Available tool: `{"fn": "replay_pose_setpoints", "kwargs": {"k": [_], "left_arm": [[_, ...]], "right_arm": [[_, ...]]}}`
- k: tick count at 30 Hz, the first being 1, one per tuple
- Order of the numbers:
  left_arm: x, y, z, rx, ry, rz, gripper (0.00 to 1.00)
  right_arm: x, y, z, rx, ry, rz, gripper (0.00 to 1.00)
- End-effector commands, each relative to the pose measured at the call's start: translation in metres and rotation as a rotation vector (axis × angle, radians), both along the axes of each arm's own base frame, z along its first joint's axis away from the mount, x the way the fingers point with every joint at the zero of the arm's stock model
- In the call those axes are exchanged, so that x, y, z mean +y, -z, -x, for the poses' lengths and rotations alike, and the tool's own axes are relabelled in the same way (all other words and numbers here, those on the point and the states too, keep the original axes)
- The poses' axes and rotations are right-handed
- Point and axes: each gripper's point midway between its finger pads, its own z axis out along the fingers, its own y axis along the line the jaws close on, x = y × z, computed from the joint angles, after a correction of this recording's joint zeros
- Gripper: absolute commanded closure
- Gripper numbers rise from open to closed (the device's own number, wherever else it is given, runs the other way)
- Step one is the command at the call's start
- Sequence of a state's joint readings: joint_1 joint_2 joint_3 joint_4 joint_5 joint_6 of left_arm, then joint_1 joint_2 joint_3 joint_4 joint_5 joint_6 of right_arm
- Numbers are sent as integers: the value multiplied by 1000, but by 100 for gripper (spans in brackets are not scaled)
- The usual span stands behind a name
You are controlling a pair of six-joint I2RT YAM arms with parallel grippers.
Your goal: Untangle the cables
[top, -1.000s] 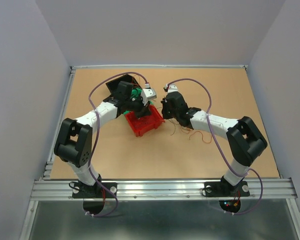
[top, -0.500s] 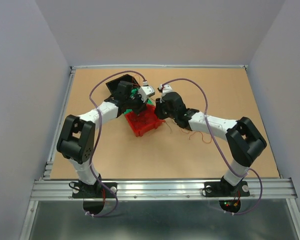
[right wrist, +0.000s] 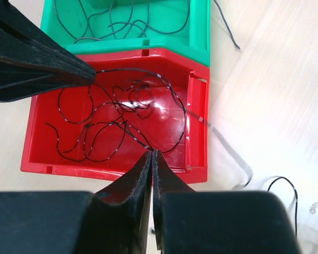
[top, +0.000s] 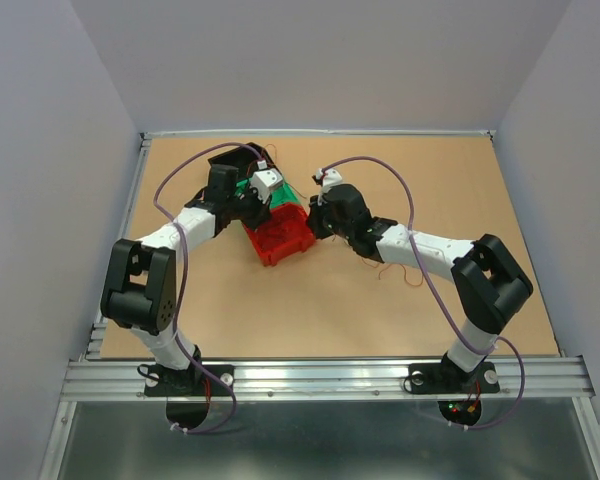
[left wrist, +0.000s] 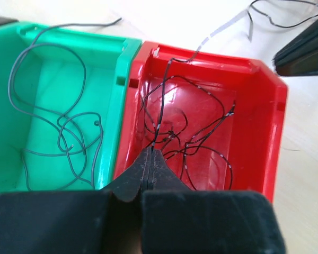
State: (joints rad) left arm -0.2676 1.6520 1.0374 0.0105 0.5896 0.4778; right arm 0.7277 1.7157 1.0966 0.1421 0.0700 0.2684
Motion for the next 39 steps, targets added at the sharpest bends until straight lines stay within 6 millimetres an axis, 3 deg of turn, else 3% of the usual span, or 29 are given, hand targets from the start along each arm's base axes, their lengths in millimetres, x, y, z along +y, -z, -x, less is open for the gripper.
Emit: {"fn": "replay_pose_setpoints", "kwargs": {"k": [1, 2, 3, 6, 13, 20, 23, 28, 35, 38, 39], "left_arm": [[-5, -22, 5, -55, 35, 19, 100], [-5, -22, 6, -53, 36, 22, 100], [-7, -24, 7, -54, 42, 28, 100], [-8, -29, 10, -66, 56, 42, 100], [-4, -47, 17, -101, 69, 84, 100], [-2, -53, 20, -112, 76, 102, 100], [-2, -53, 20, -111, 79, 106, 100], [-1, -58, 20, -117, 81, 117, 100], [2, -68, 25, -118, 107, 170, 100], [1, -68, 25, -117, 111, 174, 100], [2, -68, 25, -115, 111, 175, 100]], "right_arm": [[4, -7, 0, -31, -9, -32, 87], [3, -7, 0, -31, -6, -30, 75], [2, -7, 0, -33, -3, -27, 69], [-2, -6, -2, -37, 22, -19, 59], [-15, -3, -7, -36, 103, 8, 59], [-34, 24, -17, 68, 176, 55, 56], [-29, 28, -16, 89, 135, 47, 47], [-20, 28, -12, 92, 74, 43, 47], [-15, 41, -13, 114, 45, 57, 51], [-12, 46, -12, 126, 32, 58, 56], [-11, 48, -12, 130, 25, 61, 62]]}}
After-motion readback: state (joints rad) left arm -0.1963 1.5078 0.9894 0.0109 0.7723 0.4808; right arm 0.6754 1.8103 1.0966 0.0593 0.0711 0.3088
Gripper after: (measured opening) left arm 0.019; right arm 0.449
